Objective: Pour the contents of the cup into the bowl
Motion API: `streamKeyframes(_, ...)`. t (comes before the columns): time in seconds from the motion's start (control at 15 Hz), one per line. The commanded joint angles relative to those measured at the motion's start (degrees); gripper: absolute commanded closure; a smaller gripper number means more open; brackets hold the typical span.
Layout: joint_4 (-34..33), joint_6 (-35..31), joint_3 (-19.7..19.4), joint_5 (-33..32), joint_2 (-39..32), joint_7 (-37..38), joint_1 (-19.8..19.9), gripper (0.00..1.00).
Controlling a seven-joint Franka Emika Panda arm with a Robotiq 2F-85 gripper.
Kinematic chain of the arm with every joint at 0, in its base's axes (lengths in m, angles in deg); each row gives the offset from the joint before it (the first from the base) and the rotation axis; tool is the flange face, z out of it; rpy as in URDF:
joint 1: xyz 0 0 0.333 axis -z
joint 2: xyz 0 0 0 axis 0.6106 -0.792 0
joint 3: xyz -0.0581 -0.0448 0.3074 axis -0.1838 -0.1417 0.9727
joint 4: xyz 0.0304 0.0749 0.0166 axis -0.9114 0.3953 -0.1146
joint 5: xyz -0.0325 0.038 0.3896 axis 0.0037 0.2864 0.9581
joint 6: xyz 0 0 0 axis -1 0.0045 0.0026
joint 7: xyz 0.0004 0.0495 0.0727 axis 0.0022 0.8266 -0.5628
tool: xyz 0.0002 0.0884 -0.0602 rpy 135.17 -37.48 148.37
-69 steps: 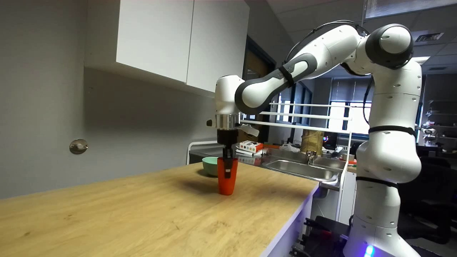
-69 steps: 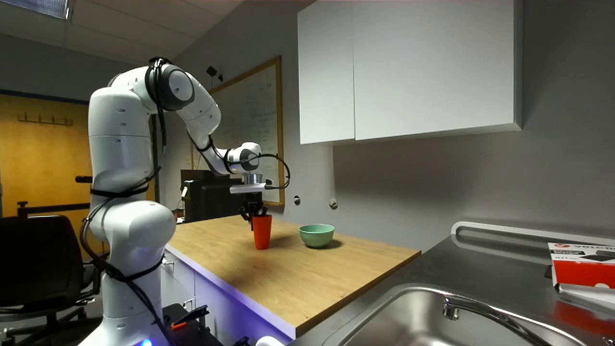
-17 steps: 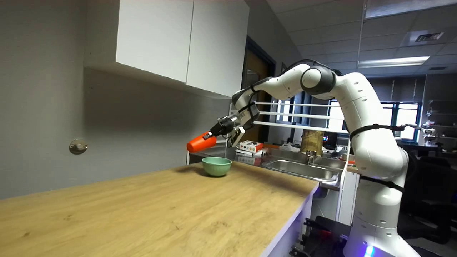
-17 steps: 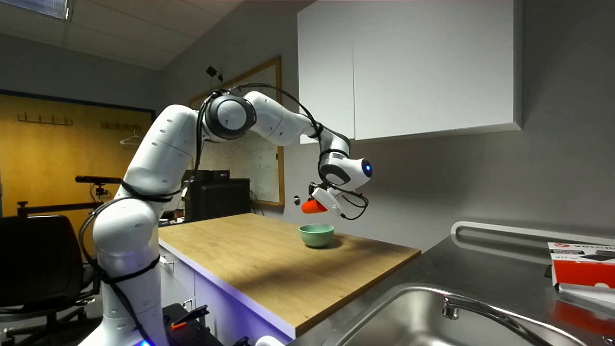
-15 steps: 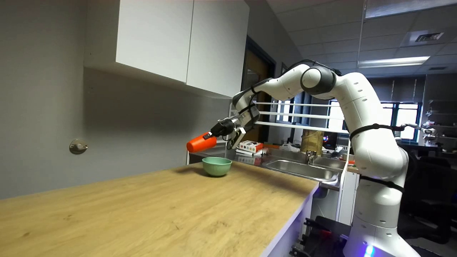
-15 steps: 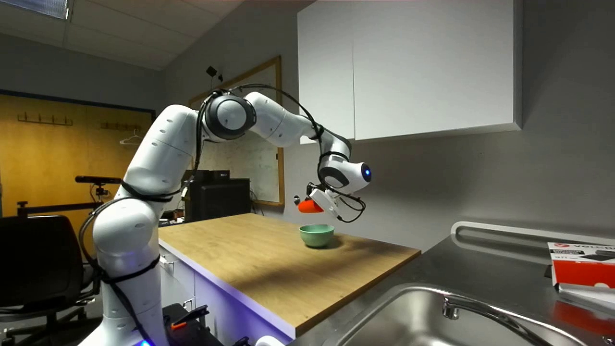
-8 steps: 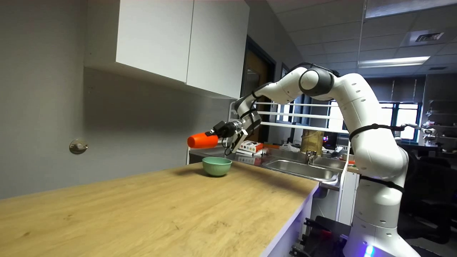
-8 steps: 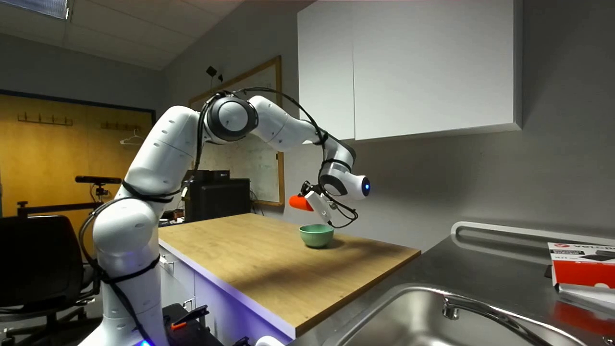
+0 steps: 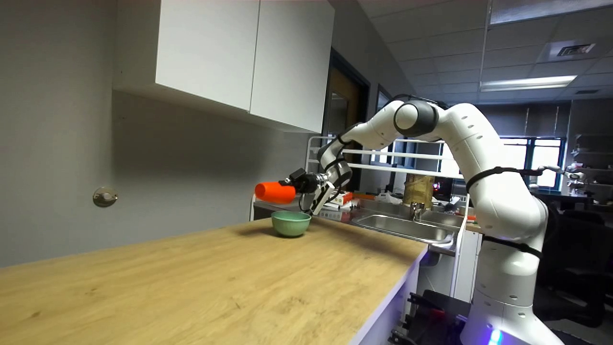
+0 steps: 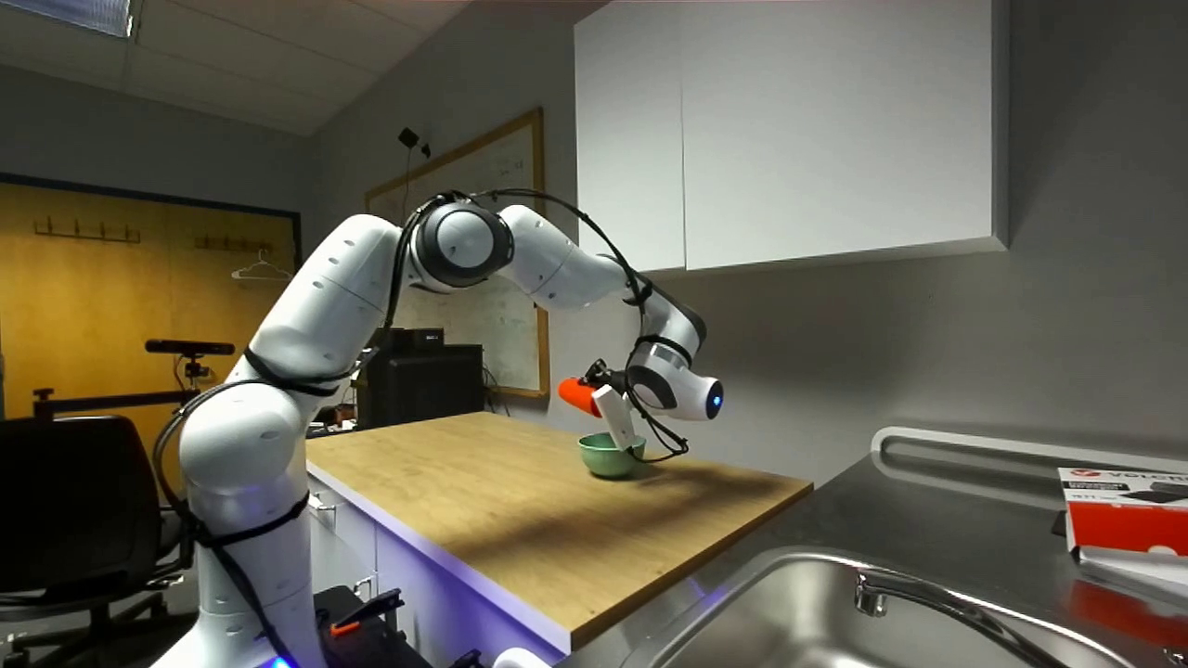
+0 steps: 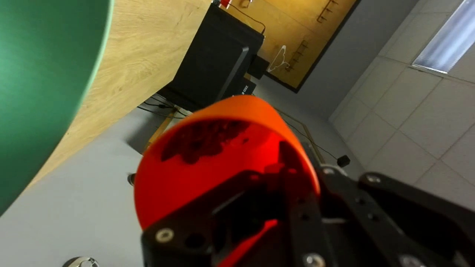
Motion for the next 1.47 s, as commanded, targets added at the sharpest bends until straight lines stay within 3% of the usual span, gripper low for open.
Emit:
streamKeyframes(0.0, -2.3, 3.2, -0.8, 3.2, -2.2, 4.6, -0.1, 0.99)
streamKeyframes(0.53, -5.2, 6.5, -1.2, 6.9, -5.4, 12.9, -0.2, 0.99)
streamKeyframes(1.4, -9.3, 11.0, -1.7, 7.4, -8.2, 17.3, 0.0, 0.99)
